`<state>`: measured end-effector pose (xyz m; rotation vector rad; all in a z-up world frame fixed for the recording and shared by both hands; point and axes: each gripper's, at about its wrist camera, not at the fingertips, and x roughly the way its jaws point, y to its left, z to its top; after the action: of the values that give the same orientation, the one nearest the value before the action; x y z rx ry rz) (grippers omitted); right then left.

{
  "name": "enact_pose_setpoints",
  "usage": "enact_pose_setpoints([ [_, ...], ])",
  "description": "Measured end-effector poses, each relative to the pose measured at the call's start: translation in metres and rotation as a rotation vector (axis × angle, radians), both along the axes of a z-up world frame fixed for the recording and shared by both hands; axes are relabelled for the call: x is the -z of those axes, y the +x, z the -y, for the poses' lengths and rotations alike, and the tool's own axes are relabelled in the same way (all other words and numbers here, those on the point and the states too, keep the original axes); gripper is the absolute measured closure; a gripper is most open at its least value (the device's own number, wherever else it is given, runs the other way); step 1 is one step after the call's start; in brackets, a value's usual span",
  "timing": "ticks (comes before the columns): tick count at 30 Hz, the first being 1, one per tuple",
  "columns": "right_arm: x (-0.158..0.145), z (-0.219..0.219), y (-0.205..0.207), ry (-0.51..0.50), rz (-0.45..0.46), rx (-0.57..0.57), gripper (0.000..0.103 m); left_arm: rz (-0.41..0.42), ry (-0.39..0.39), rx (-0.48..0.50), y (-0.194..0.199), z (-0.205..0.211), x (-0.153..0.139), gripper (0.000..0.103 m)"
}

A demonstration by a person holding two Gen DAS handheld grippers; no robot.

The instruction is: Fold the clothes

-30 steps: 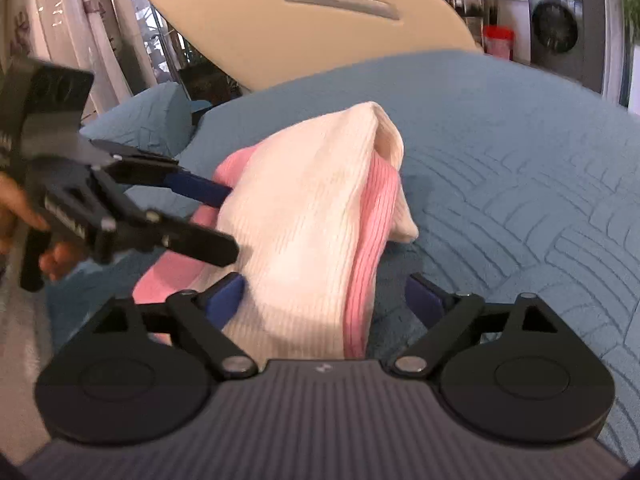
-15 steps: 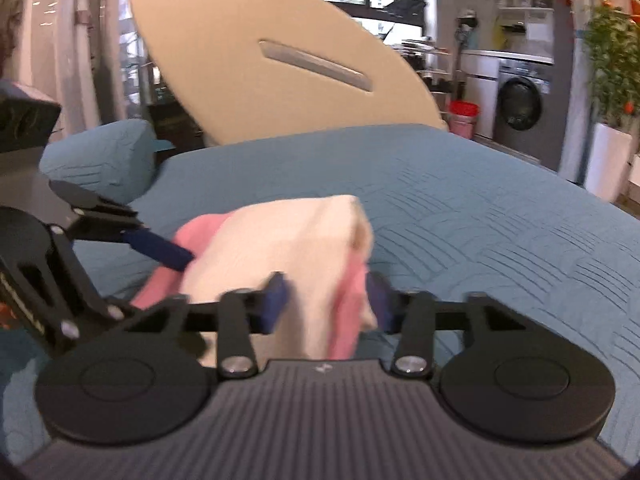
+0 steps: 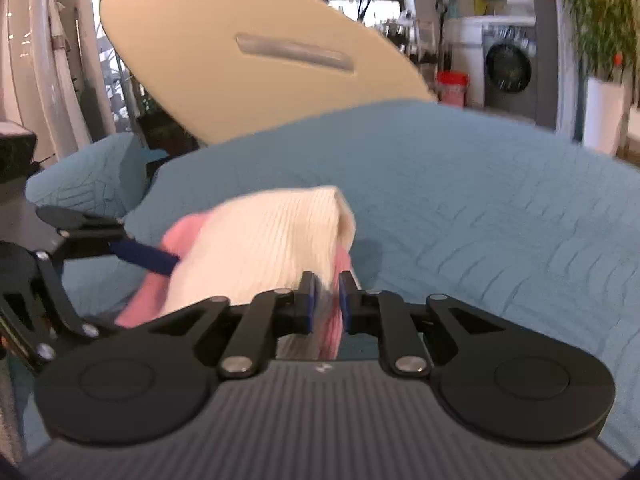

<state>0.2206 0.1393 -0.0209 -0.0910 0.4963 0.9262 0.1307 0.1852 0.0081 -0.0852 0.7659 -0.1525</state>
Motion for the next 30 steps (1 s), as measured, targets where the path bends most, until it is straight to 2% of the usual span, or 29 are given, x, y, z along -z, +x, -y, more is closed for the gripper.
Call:
enact_pose_setpoints([
  [3,-0.016,0.008,-0.017,0.031,0.038,-0.070,0.081,0.002,-0.026,-0.022,-0.002,-0.003,-0.004,0.001],
  [4,-0.016,0.006,-0.019,0.014,0.023,-0.100,0.081,-0.001,-0.036,-0.032,-0.002,-0.004,-0.006,0.001],
  [6,-0.003,-0.005,-0.021,-0.083,-0.031,-0.130,0.072,-0.007,-0.058,-0.048,-0.004,-0.007,-0.007,0.001],
  [7,0.006,-0.009,-0.020,-0.123,-0.044,-0.132,0.072,-0.012,-0.057,-0.055,-0.004,-0.008,-0.008,0.000],
  [10,0.011,-0.004,-0.015,-0.109,-0.046,-0.120,0.065,-0.026,-0.035,-0.093,-0.004,-0.007,-0.009,0.000],
  [11,0.005,-0.001,-0.012,-0.099,-0.054,-0.107,0.065,-0.024,-0.033,-0.116,-0.004,-0.007,-0.011,0.000],
  [14,-0.013,0.012,-0.016,-0.049,0.049,-0.005,0.062,-0.025,-0.027,-0.184,-0.006,-0.007,-0.016,0.000],
  [17,-0.033,0.029,-0.025,0.006,0.182,0.140,0.044,0.006,0.007,-0.277,-0.011,0.000,-0.025,0.001],
  [18,-0.039,0.034,-0.030,0.021,0.211,0.176,0.036,0.020,0.033,-0.291,-0.014,0.006,-0.028,0.001],
  [21,-0.057,0.042,-0.052,0.056,0.263,0.243,0.023,0.060,0.079,-0.298,-0.024,0.023,-0.035,0.001],
  [24,-0.074,0.050,-0.072,0.086,0.304,0.308,0.022,0.086,0.051,-0.289,-0.035,0.036,-0.043,0.000],
  [28,-0.069,0.054,-0.100,0.043,0.131,0.412,0.022,0.057,-0.038,-0.343,-0.050,0.045,-0.046,0.000],
  [30,-0.050,0.052,-0.117,0.001,0.061,0.476,0.022,0.058,-0.023,-0.355,-0.054,0.053,-0.044,0.000],
])
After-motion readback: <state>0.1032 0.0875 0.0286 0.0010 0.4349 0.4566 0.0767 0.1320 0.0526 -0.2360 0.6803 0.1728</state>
